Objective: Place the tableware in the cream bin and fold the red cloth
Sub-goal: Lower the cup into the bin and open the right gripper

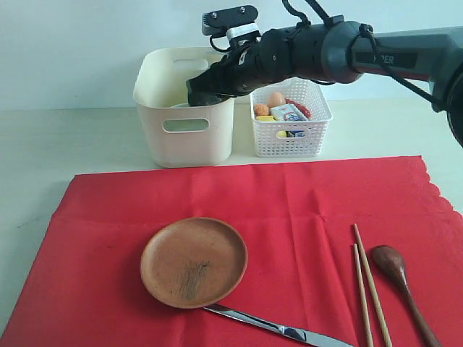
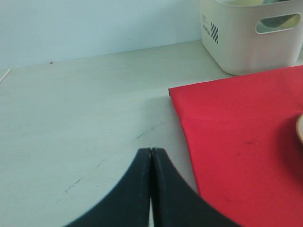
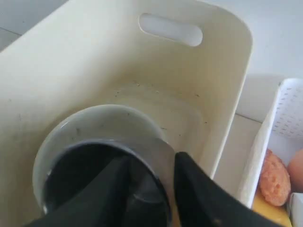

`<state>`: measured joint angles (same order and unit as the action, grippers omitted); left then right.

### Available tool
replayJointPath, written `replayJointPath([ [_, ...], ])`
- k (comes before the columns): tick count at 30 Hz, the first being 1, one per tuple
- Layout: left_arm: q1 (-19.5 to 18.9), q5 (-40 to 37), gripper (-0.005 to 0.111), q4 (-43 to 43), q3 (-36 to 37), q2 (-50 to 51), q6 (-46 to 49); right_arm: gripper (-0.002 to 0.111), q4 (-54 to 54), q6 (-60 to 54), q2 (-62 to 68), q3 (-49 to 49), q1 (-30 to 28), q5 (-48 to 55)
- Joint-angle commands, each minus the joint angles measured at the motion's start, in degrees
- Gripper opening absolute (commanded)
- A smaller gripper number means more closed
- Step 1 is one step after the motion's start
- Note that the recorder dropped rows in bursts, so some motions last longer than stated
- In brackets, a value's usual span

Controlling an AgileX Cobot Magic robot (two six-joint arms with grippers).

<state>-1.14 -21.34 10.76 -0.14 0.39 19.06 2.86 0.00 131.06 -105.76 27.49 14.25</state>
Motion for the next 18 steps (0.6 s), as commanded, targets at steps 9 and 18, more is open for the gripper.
replayJointPath([
  [9, 0.23, 0.06, 0.000, 0.27, 0.14, -0.39, 0.21, 0.062, 0.06, 0.00, -4.52, -0.41, -0.15, 4.05],
  [18, 0.23, 0.06, 0.000, 0.27, 0.14, -0.39, 0.21, 0.062, -0.40, -0.97, -10.74, -0.41, -0.15, 17.33],
])
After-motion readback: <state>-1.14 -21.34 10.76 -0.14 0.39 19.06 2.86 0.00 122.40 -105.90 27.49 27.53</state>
